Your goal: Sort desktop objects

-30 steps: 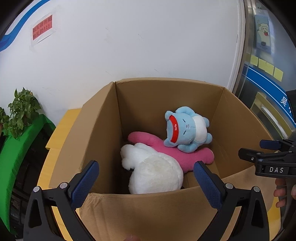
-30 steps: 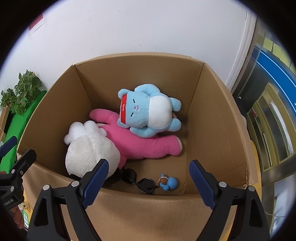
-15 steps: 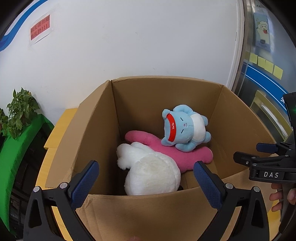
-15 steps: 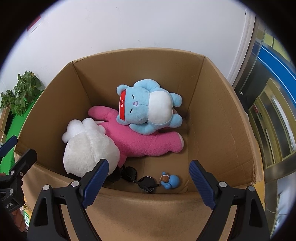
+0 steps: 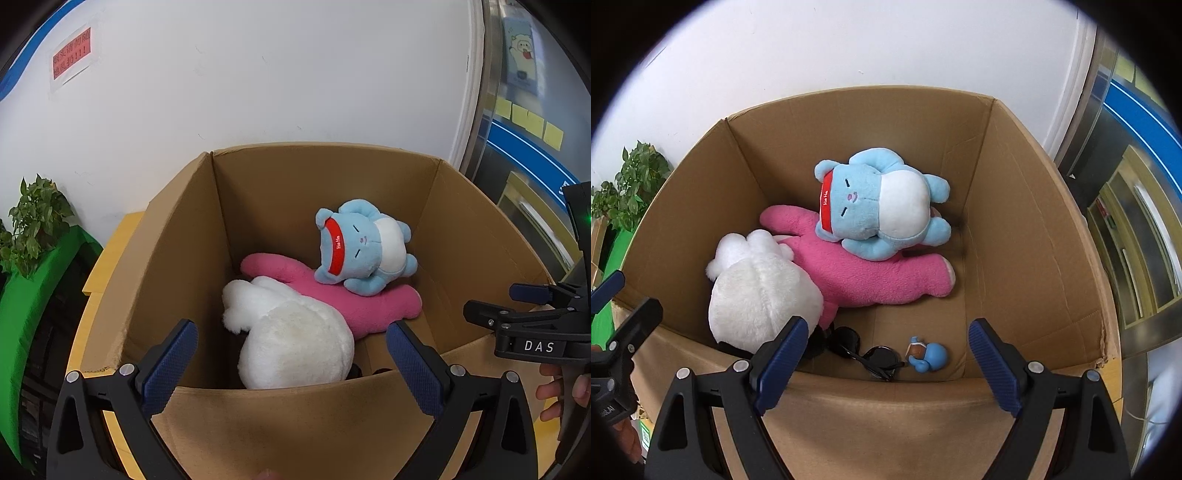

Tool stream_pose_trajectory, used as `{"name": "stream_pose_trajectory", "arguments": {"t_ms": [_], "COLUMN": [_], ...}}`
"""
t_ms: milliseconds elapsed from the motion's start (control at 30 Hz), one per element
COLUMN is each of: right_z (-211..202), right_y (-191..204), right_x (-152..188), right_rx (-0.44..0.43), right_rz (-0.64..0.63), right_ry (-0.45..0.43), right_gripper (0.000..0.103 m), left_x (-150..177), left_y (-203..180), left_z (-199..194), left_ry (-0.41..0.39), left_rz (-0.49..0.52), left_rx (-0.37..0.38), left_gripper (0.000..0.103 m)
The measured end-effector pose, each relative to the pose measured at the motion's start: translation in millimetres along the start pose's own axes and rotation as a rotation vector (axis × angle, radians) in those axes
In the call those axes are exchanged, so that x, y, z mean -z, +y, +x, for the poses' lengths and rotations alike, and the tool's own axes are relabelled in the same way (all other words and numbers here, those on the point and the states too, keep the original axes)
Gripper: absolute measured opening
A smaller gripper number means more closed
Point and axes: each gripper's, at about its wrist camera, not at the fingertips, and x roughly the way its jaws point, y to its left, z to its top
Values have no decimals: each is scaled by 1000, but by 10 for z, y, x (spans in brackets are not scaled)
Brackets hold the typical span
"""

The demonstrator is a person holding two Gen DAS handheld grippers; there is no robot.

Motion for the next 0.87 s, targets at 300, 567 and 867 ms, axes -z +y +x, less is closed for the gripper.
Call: {"name": "stream_pose_trajectory", "arguments": {"t_ms": [300, 567, 867], "right_z": [14, 102, 117], "right_y": [12, 1, 1], "right_x": [-5, 1, 8], "right_rx": [8, 0, -14], "right_rz": [1, 11, 15], "right_ry": [4, 13, 14], "right_gripper": [90, 102, 102], "left_x": [3, 54, 41], "left_y": [-1, 28, 42], "left_z": [120, 249, 306], "left_ry": [20, 35, 44], "left_rz": [-5, -21, -35], "left_rx": [-4, 40, 43], "left_gripper": [103, 103, 103]}}
